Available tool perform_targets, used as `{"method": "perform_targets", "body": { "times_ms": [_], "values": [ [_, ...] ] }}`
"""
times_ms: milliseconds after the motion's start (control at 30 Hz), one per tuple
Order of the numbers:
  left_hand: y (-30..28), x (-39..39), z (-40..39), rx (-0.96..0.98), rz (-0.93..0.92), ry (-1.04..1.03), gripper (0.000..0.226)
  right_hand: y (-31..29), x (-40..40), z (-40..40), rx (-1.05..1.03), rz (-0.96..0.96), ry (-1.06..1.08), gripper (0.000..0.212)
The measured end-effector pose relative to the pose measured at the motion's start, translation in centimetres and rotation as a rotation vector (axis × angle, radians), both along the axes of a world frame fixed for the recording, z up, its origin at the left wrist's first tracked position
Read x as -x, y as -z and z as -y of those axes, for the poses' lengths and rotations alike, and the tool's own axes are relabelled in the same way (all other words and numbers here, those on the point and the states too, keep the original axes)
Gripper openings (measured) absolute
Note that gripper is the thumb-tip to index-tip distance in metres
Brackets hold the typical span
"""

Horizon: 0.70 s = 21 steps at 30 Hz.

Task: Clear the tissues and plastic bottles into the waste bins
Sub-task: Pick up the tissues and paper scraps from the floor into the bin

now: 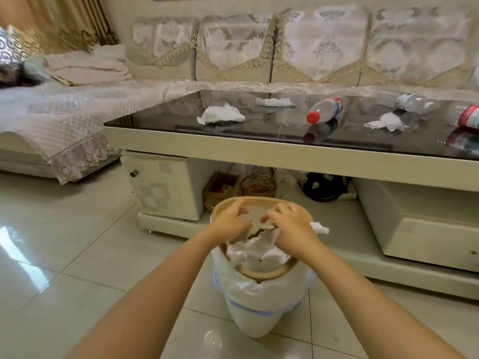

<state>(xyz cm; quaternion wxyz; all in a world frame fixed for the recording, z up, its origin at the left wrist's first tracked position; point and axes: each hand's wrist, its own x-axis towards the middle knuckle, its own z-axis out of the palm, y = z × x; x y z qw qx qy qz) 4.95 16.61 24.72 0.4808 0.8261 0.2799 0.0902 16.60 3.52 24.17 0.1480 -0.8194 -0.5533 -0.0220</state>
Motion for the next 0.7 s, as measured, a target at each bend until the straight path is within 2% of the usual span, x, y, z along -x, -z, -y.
{"method": "perform_targets", "body": {
  "times_ms": [67,100,167,333,400,467,533,600,700],
  "values": [
    [0.3,-0.6,0.3,-0.063,-0.056,0.047,0.063,0.1,0.0,-0.3,0.251,0.144,0.187,0.053],
    [0.4,-0.8,0.6,-0.081,-0.069,0.062,0.058,0.1,0.1,-0.4,0.272,0.198,0.265,0.058],
    [0.6,-1.2,1.3,-0.102,-0.07,0.092,0.053,0.0,0.1,-0.6,0.211,0.204,0.323,0.053],
    [0.5,-1.2,3.5,-0.178,0.018,0.108,0.044,0.2,-0.4,1.6,0.073,-0.255,0.157,0.069],
    [0.3,-1.0,4.4,-0.235,0.046,0.088,0.042,0.1,-0.2,3.2,-0.075,-0.3,0.165,0.07],
    [0.0,-0.7,5.5,-0.28,0.089,0.068,0.041,0.2,0.3,5.1,-0.2,-0.263,0.172,0.065],
    [-0.2,-0.6,7.2,-0.336,0.132,0.075,0.039,0.5,0.7,7.4,-0.293,-0.139,0.145,0.05],
    [-0.2,-0.5,9.4,-0.407,0.161,0.115,0.039,1.2,1.1,10.1,-0.327,-0.029,0.145,0.039],
    [0.4,-0.5,12.8,-0.62,0.27,0.261,0.037,3.0,1.6,14.9,-0.299,0.078,0.167,0.039]
  ]
}}
